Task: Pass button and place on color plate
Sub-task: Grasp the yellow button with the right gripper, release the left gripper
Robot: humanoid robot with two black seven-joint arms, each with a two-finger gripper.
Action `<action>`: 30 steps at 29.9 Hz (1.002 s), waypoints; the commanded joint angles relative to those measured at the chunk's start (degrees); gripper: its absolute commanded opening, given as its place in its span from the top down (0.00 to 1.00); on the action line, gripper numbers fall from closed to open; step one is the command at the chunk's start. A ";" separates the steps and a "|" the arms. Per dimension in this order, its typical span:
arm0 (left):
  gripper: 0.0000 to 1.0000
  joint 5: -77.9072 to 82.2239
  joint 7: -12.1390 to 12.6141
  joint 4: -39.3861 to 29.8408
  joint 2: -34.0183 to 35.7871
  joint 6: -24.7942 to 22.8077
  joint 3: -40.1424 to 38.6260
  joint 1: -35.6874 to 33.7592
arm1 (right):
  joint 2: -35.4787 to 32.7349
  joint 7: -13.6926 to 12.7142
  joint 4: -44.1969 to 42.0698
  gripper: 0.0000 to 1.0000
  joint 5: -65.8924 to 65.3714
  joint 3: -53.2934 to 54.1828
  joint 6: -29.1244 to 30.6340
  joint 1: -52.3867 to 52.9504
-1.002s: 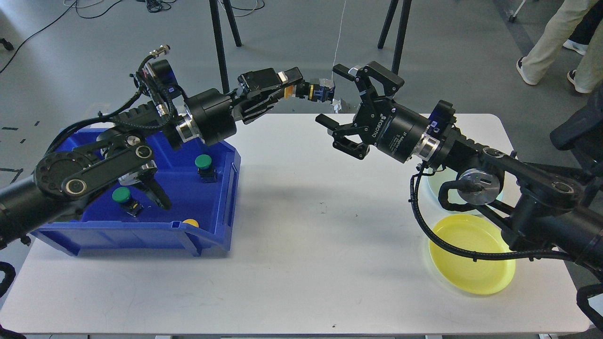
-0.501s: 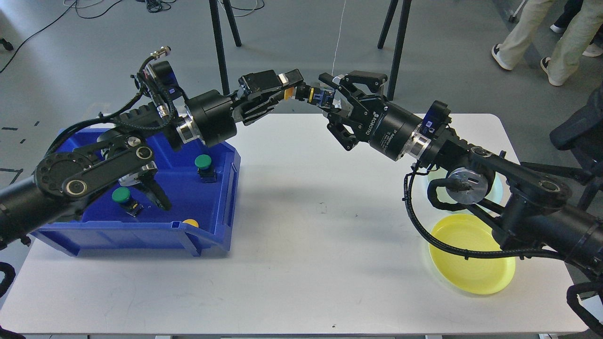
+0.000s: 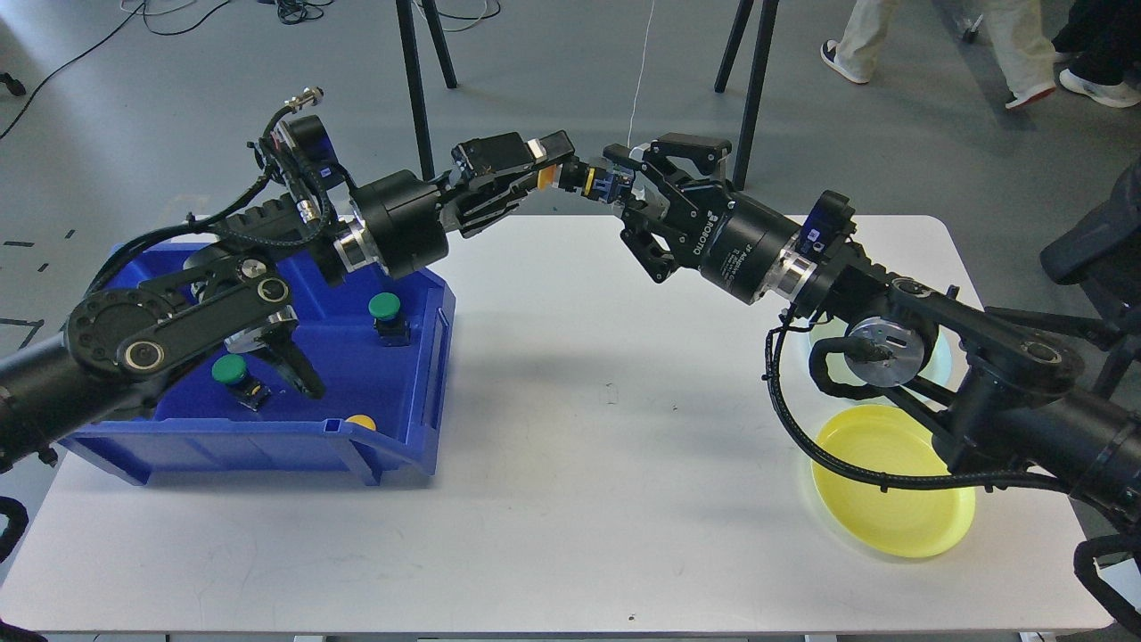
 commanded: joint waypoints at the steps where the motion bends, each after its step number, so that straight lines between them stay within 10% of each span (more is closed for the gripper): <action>1: 0.96 0.01 0.00 0.03 0.04 0.00 0.00 0.08 | 0.01 0.01 -0.02 1.00 -0.04 0.17 0.01 0.00; 18: 0.98 -0.07 0.00 0.03 0.04 0.00 -0.26 0.43 | 0.01 0.54 0.24 0.41 0.05 0.08 0.97 -0.09; 30: 0.97 -0.07 0.00 0.03 0.13 -0.17 -0.35 0.43 | -0.16 0.71 0.68 0.32 0.14 0.26 5.09 -0.26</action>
